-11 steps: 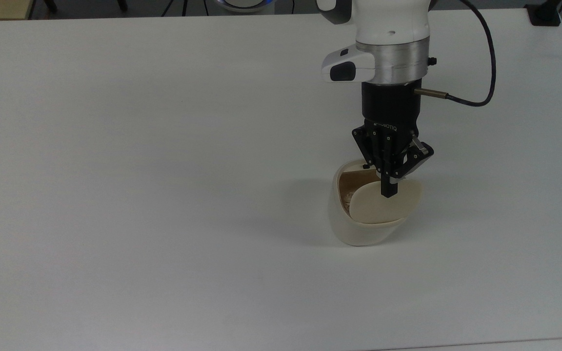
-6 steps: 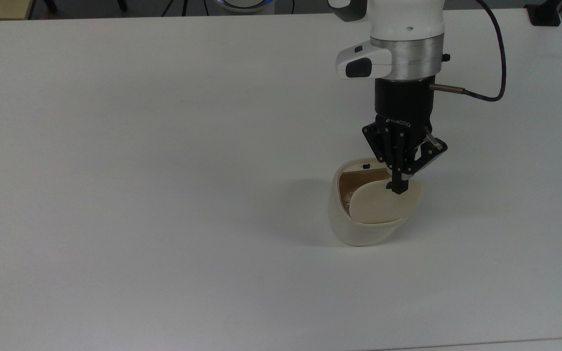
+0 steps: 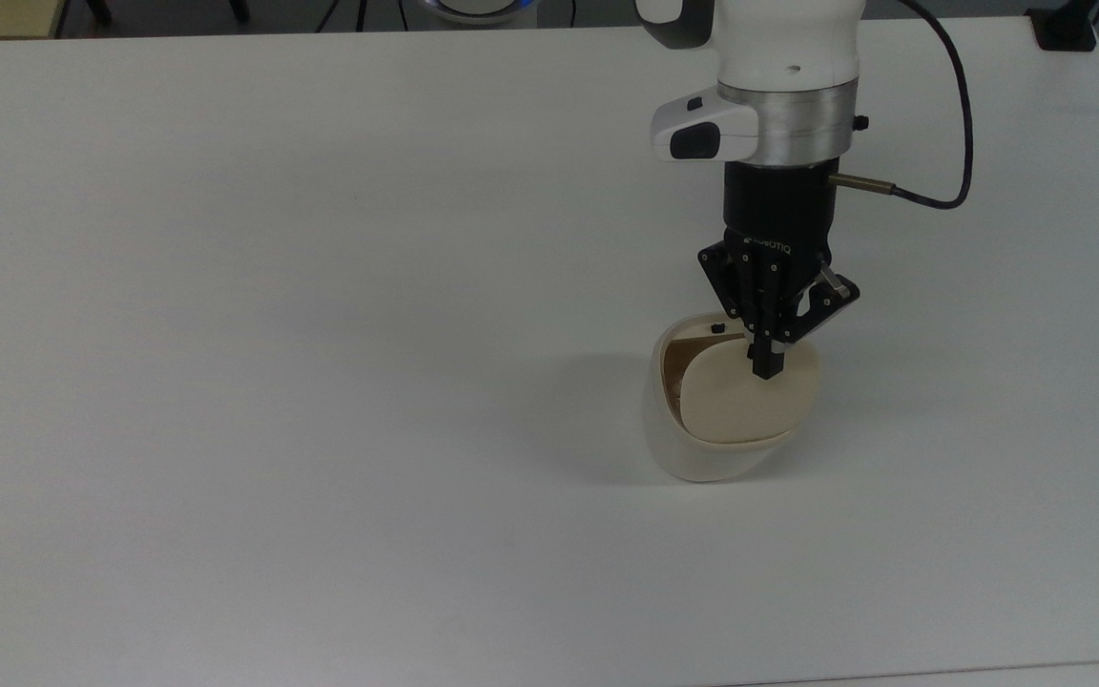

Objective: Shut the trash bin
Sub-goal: 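Push the raised lid edge with the gripper tips, tilting it over the bin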

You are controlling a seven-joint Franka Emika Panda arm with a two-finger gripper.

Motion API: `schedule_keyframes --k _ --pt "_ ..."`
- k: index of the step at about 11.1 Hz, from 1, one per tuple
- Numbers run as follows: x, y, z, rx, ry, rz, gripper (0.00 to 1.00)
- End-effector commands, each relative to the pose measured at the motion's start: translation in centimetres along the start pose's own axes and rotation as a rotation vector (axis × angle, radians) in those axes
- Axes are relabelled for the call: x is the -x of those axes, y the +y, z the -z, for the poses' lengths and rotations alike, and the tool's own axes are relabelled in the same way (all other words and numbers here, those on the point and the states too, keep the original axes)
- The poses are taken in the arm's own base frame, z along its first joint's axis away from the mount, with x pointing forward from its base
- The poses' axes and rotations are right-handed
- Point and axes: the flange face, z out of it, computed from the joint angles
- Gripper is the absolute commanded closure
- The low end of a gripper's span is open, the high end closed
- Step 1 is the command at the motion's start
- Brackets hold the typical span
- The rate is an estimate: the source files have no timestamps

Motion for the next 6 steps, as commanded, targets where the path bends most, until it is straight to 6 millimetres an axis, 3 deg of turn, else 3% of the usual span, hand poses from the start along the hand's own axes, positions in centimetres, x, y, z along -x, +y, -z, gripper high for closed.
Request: schedule_keyframes --k 1,6 --pt "0.6 2.1 0.3 0.049 0.013 0.036 1.0" --pt "0.5 3.4 0.9 0.092 -0.002 0.088 1.0"
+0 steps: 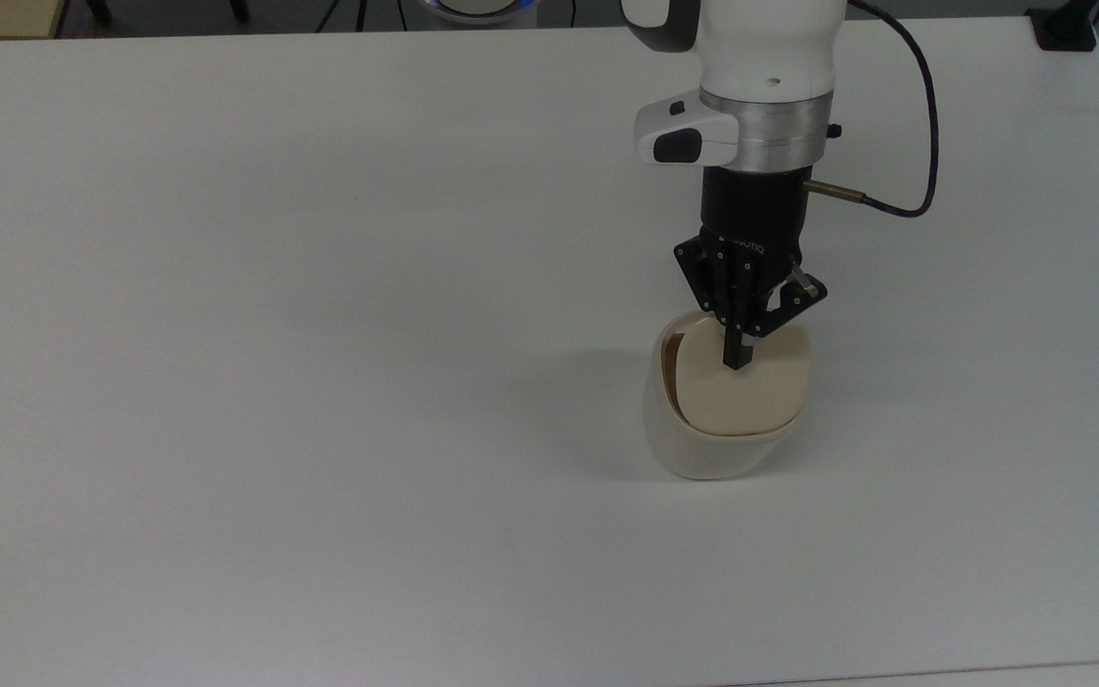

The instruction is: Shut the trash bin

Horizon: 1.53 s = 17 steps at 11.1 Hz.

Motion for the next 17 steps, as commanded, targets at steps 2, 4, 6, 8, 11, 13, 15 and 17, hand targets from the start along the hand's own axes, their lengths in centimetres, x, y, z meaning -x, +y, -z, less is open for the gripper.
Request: schedule_keyframes --k 2,4,6,8,11,13,15,17 --pt "0.5 1.5 2.3 0.053 -0.017 0.08 1.0" --pt "1.6 1.7 2.0 0.078 -0.041 0.108 1.0" --pt "2.8 2.0 1.2 0.094 -0.06 0.137 1.0" --pt "3.1 2.5 0.3 0.111 -0.067 0.145 1.0" --pt "3.2 3.2 -0.6 0.128 -0.074 0.162 1.0" --pt "3.7 3.8 -1.2 0.143 -0.084 0.169 1.0" --pt "4.8 4.2 -2.5 0.16 -0.102 0.179 1.0" --pt "5.1 4.6 -3.6 0.176 -0.108 0.179 1.0"
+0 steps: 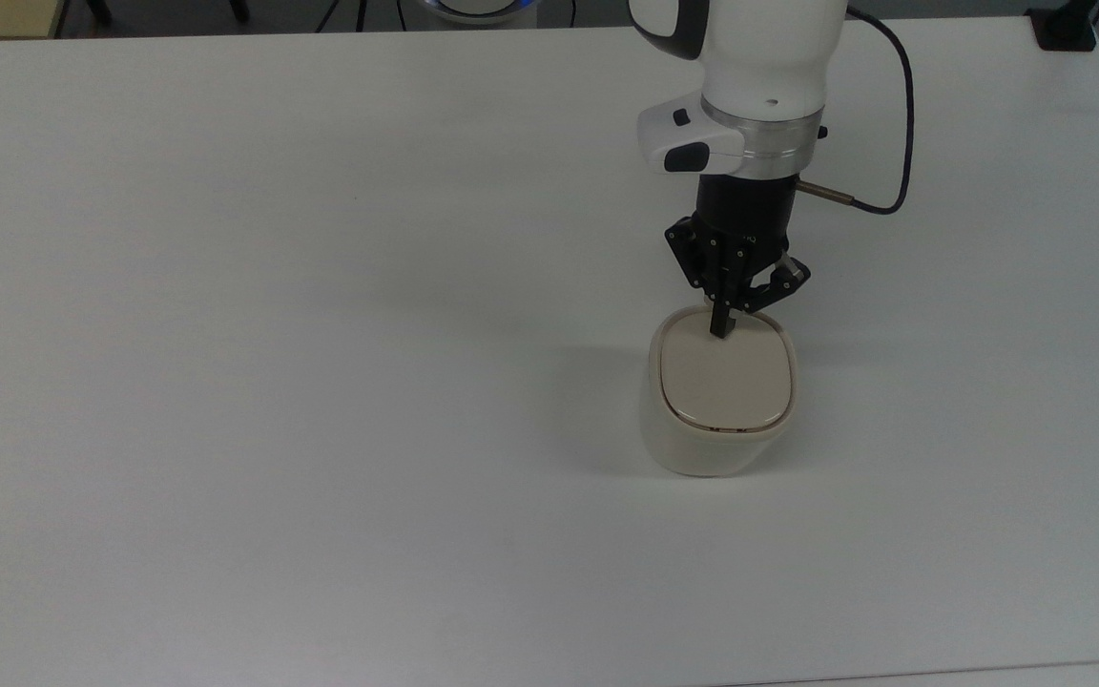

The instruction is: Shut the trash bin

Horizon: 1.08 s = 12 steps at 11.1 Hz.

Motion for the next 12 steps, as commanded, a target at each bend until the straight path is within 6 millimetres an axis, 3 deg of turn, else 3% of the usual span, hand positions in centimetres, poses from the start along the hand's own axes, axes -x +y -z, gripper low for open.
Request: schedule_keyframes --k 1,2,6,8,12 --pt "1.2 0.9 -1.9 0.047 -0.023 0.032 1.0" --pt "0.7 0.7 -0.9 0.035 -0.015 0.03 1.0" --pt "-4.2 2.5 9.8 0.046 -0.006 0.013 1.0" --pt "-5.5 5.2 14.7 0.115 -0.064 0.103 1.0" --pt "-9.4 13.8 23.5 0.197 -0.215 0.242 1.0"
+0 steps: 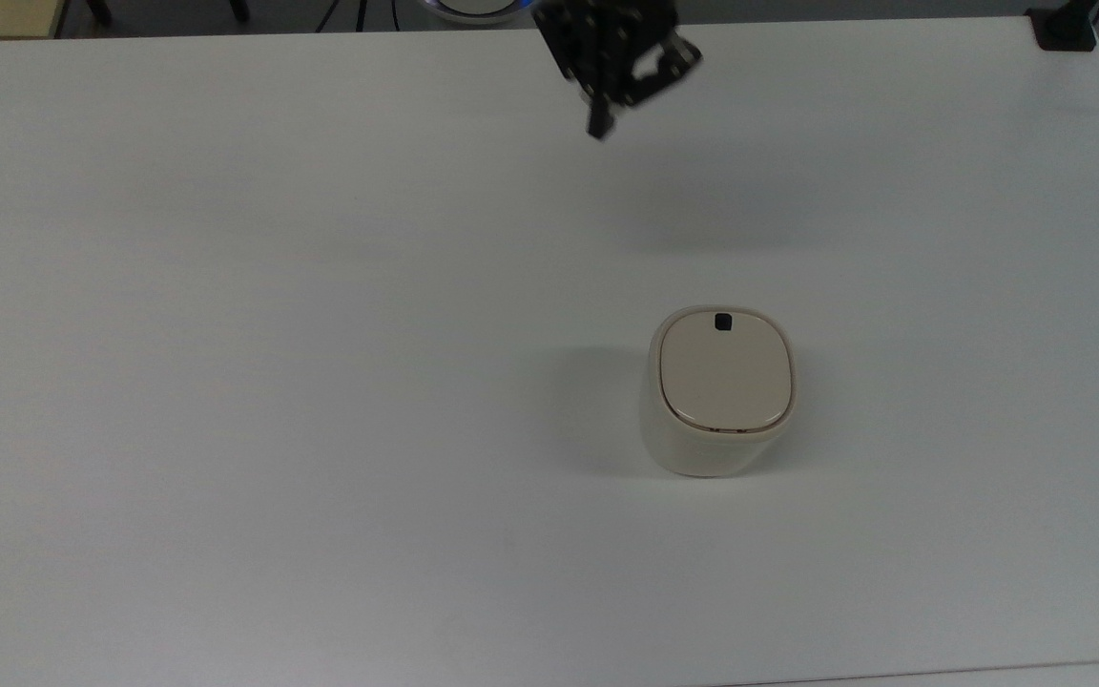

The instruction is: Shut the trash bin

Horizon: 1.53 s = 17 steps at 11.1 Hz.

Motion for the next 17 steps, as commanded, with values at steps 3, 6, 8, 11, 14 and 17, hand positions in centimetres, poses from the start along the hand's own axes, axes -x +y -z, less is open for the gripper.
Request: schedule_keyframes --k 3,6,8,11,14,17 --pt "-2.6 13.6 5.8 -0.067 -0.154 0.232 0.95" --pt "-3.8 14.8 5.2 -0.085 -0.142 0.439 0.85" --pt "-5.3 15.6 4.0 -0.084 -0.144 0.515 0.15" --pt "-6.7 15.3 2.8 -0.05 -0.093 0.528 0.0" --pt "-7.3 14.9 2.7 -0.029 -0.089 0.612 0.0" --pt "-7.7 14.5 2.4 -0.035 -0.092 0.599 0.0"
